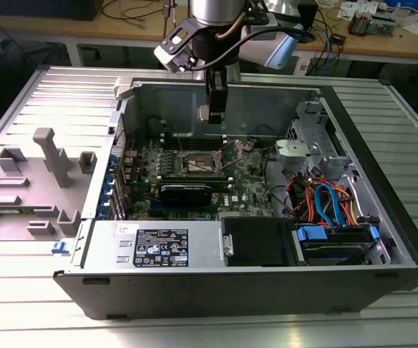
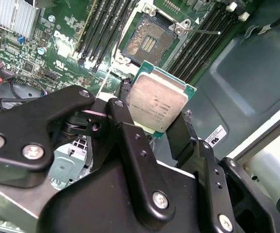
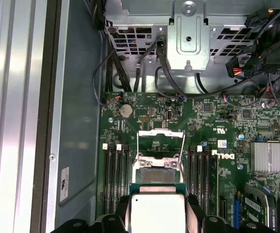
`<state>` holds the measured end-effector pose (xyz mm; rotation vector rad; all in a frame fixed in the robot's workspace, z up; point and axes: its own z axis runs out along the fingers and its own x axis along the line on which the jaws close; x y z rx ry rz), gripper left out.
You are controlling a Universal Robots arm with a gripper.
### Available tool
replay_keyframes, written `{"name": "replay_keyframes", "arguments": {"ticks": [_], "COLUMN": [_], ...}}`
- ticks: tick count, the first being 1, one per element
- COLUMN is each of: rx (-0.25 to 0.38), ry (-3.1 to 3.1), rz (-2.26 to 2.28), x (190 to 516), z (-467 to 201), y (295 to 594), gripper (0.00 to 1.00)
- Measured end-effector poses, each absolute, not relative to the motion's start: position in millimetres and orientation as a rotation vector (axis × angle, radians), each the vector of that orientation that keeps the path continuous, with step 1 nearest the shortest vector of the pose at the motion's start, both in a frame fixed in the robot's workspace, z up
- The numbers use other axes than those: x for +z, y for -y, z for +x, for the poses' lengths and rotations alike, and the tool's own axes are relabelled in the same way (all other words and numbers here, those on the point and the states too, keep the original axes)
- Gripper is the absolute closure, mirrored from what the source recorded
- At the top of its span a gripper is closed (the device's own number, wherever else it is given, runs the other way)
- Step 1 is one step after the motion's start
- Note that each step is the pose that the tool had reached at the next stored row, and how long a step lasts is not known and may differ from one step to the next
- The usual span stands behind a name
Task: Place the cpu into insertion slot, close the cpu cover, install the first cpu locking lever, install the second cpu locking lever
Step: 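Place the cpu into insertion slot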
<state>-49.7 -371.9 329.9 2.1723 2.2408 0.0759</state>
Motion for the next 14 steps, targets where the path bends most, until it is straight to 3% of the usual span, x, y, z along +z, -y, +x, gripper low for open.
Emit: {"name": "replay_keyframes", "arguments": {"ticks": [8, 14], "rx": [0.076, 0.075], "ry": [-2.241, -2.241], "rz": [2.172, 2.173], "x": [329, 309], "z": [-50, -51], "y": [372, 372], "gripper": [0.46, 0.46]}}
